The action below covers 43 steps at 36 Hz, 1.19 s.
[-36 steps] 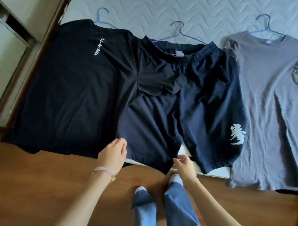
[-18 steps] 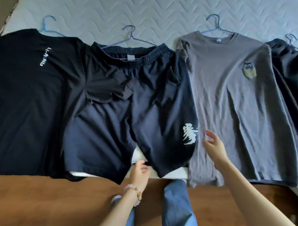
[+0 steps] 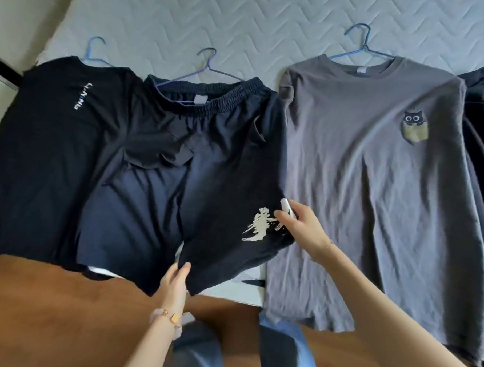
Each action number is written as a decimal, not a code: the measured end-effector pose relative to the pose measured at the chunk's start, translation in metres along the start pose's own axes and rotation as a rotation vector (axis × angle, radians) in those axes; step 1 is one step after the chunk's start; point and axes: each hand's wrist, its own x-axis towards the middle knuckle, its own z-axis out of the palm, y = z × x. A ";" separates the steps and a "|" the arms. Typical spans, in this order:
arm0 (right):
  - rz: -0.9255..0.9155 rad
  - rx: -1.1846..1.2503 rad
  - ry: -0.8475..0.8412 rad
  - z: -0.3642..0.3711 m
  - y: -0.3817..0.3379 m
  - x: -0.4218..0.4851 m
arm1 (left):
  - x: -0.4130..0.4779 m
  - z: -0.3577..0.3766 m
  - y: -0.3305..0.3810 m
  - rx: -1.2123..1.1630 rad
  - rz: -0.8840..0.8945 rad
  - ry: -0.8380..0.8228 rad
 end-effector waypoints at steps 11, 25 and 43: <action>0.303 0.111 -0.019 -0.044 0.046 -0.015 | -0.018 0.012 -0.010 0.062 -0.001 -0.023; 0.572 -0.347 0.177 -0.073 0.121 -0.084 | -0.005 0.012 -0.039 0.339 -0.064 -0.095; 0.664 -0.313 0.714 -0.232 0.184 -0.177 | -0.062 0.130 -0.057 0.679 0.171 -0.161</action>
